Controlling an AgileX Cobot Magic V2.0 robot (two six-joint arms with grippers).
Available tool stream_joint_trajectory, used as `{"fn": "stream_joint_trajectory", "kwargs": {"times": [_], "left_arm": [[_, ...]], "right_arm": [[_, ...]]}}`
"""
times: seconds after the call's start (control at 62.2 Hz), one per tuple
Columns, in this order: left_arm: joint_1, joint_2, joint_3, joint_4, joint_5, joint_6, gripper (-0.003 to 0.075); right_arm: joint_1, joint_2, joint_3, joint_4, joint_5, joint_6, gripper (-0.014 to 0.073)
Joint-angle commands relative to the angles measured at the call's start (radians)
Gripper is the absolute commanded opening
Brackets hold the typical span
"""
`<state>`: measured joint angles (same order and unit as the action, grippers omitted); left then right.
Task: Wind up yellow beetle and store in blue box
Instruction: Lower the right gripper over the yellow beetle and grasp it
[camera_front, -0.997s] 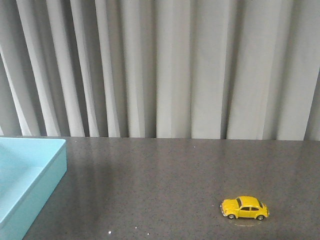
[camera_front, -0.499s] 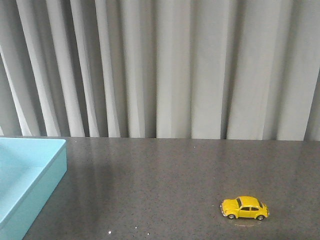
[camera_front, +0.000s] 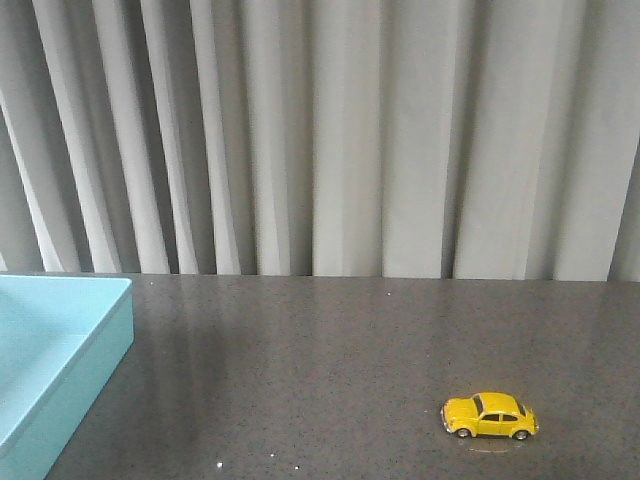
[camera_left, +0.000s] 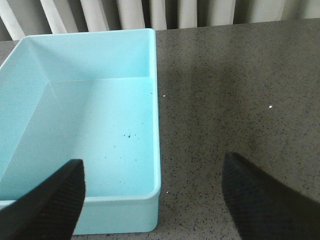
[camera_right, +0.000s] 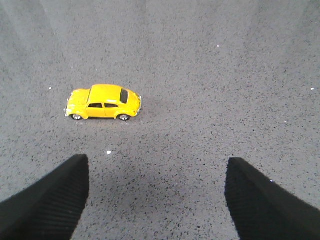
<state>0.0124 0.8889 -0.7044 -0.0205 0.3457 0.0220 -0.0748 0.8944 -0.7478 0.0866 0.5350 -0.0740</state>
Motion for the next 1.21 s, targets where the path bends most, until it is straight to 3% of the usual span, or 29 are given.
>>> {"fn": "stream_joint_trajectory", "kwargs": {"times": [0.0,0.354,0.74,0.917,1.19], "left_arm": [[-0.005,-0.006,-0.035,-0.011,-0.071,0.017,0.0557],[-0.005,-0.006,-0.035,-0.011,-0.070,0.023,0.0557],[-0.005,-0.006,-0.034,-0.011,-0.072,0.022,0.0557],[-0.005,-0.006,-0.034,-0.011,-0.068,0.022,0.0557],[-0.005,-0.006,-0.034,-0.031,-0.080,0.017,0.0557]], "right_arm": [[0.035,0.045,-0.097,0.002,0.006,-0.032,0.0542],[0.201,0.349,-0.359,-0.045,0.140,-0.001,0.0553],[0.200,0.672,-0.685,-0.063,0.354,0.110,0.0582],[0.195,0.800,-0.807,-0.140,0.426,0.195,0.0582],[0.169,0.951,-0.969,-0.134,0.552,0.183,0.0582]]}}
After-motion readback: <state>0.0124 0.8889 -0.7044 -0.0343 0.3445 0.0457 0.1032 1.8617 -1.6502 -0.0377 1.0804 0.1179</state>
